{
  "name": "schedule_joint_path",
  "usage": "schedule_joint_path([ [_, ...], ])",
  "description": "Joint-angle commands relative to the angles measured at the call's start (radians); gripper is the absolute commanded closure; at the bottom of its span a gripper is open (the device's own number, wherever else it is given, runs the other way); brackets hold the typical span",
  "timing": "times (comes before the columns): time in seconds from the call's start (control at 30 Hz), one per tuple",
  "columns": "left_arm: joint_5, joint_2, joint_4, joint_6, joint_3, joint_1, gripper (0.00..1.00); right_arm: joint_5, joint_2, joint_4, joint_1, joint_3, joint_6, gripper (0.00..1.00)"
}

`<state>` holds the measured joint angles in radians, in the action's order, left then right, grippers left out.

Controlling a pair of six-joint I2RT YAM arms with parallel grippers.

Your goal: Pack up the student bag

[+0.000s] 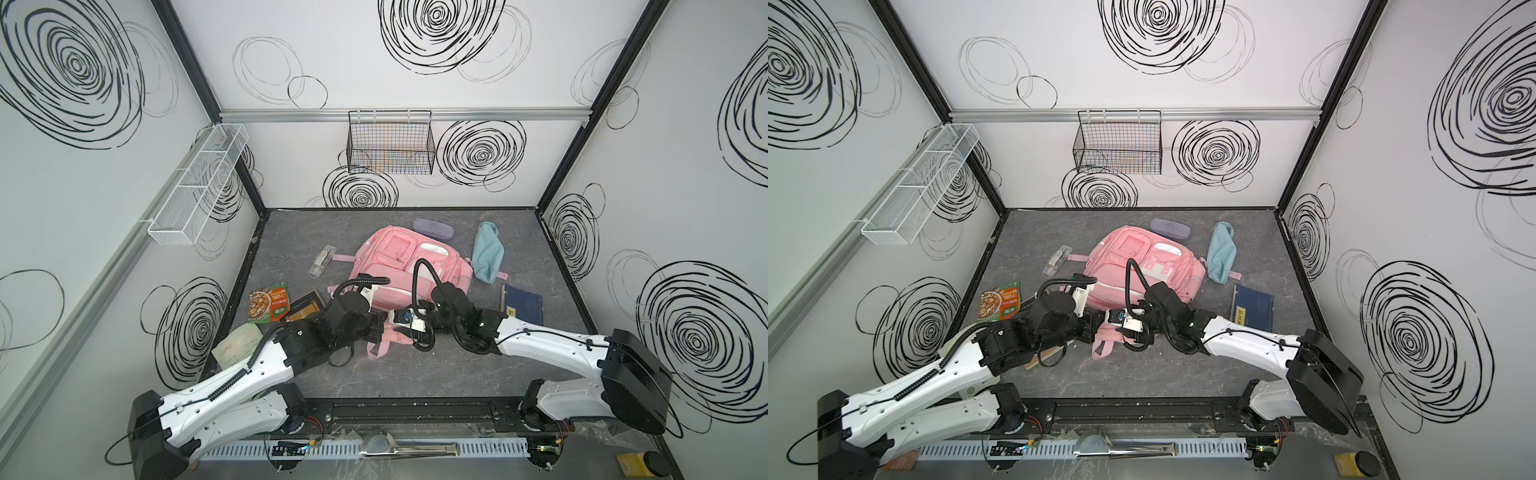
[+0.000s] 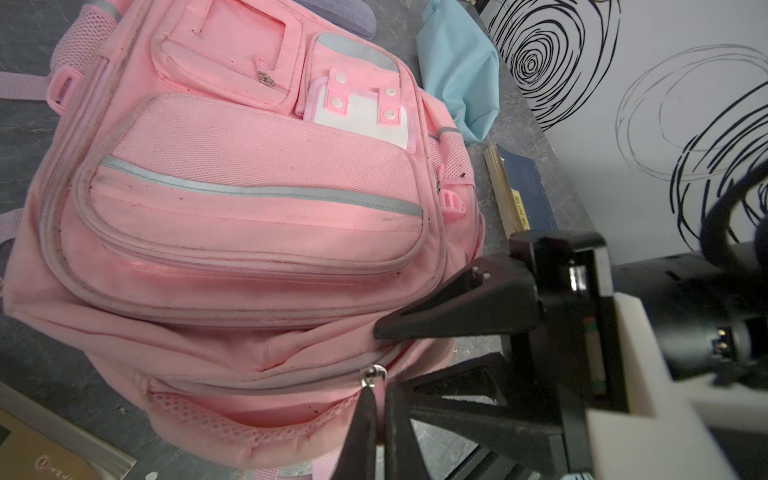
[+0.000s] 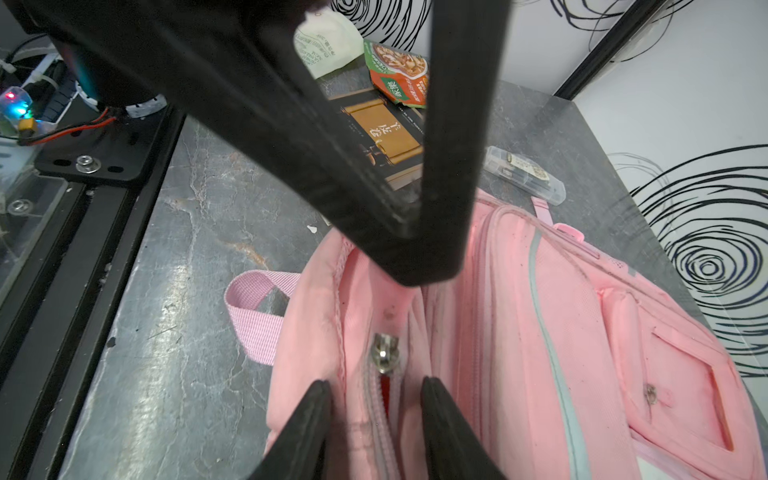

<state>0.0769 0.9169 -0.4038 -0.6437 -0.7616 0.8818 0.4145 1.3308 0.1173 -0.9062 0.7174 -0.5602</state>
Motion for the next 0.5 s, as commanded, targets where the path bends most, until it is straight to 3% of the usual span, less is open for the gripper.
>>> schedule_joint_path([
  [0.0, 0.007, -0.038, 0.102, 0.002, -0.073, -0.003, 1.00, -0.069, 0.010, -0.029, 0.001, -0.009, -0.011, 0.71],
  [0.13, 0.029, -0.047, 0.091, 0.002, -0.069, -0.007, 1.00, -0.090, 0.005, -0.055, 0.001, 0.015, 0.007, 0.98],
  [0.17, 0.033, -0.051, 0.088, 0.001, -0.066, -0.011, 1.00, -0.092, 0.002, -0.060, 0.001, 0.020, 0.010, 1.00],
  [0.47, 0.104, -0.126, 0.024, 0.022, -0.040, -0.120, 1.00, -0.207, -0.128, 0.008, 0.001, -0.028, 0.046, 1.00],
])
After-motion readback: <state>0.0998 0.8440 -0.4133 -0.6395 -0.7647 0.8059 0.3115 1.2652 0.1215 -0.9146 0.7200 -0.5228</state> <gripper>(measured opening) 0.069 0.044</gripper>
